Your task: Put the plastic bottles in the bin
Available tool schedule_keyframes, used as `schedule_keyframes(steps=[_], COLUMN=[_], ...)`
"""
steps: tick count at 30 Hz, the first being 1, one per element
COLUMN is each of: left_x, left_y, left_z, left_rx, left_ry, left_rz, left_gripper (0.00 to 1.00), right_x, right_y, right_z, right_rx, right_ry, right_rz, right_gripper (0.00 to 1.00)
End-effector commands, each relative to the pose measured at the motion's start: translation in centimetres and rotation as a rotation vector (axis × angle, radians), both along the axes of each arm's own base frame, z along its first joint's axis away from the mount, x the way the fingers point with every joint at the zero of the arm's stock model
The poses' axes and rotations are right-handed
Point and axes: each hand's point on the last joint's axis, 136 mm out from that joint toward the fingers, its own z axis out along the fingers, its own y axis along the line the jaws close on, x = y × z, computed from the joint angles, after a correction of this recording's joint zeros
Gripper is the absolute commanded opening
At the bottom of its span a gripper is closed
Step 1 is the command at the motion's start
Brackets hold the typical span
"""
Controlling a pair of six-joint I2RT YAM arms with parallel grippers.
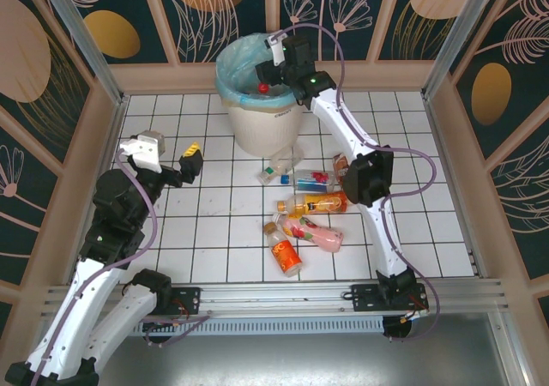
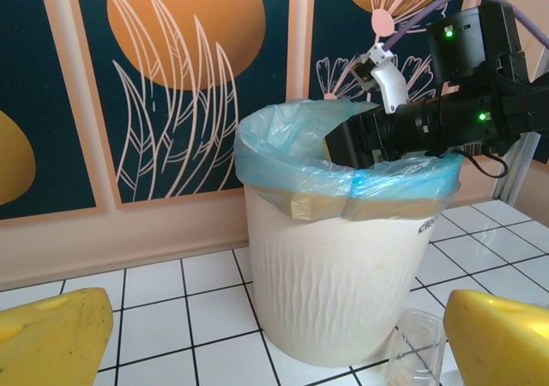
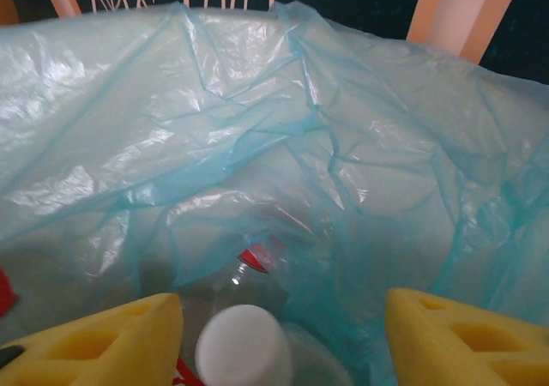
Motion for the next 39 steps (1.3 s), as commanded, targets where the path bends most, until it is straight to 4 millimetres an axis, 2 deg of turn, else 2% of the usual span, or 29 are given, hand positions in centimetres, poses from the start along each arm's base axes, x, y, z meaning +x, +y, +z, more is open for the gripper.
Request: schedule_keyframes(steps=[1, 4, 8, 12, 17, 19, 24, 31, 34, 39], left_x=[-0.5, -0.6, -0.4, -0.1, 0.4, 0.5, -0.4, -2.6, -3.1, -3.4], left_y=[0.8, 1.3, 1.6, 0.8, -1.3, -2.4, -3.8, -5.5, -6.3, -8.7], left_z=[2.6, 2.7, 1.5, -0.3, -3.4, -5.5, -11.1, -16.4, -18.1, -21.1], left_rx=[-0.028, -0.032, -0.015, -0.054, -0.199, -0.264, -0.384, -0.462, -0.463, -0.408], left_ry=[-0.054, -0.047, 0.022, 0.140, 0.342, 0.447, 0.658, 0.814, 0.858, 0.940], left_rz=[0.035, 0.058, 0.079, 0.050, -0.021, -0.058, -0.080, -0.122, -0.129, -0.147], left_gripper=[0.99, 0.99, 0.96, 0.91, 0.80, 0.75, 0.71, 0.71, 0.71, 0.71], right_x=[-3.5, -5.3, -8.4, -11.7, -16.3, -18.5, -24.0, -30.7, -32.8, -34.5], right_y=[-0.1, -0.7, -0.5, -0.5, -1.1, -1.5, -3.3, -6.3, -6.5, -5.7], right_z=[11.5, 15.2, 17.2, 16.6, 14.3, 13.1, 9.4, 0.0, -3.6, -7.7], right_rx=[0.139, 0.178, 0.187, 0.165, 0.178, 0.197, 0.239, 0.131, 0.052, -0.025], right_ry=[-0.174, -0.221, -0.209, -0.155, -0.063, -0.019, 0.092, 0.340, 0.466, 0.606], right_rz=[0.024, 0.032, 0.057, 0.068, 0.086, 0.098, 0.123, 0.157, 0.173, 0.168], right_gripper=[0.67, 0.68, 0.68, 0.68, 0.68, 0.66, 0.62, 0.52, 0.44, 0.43])
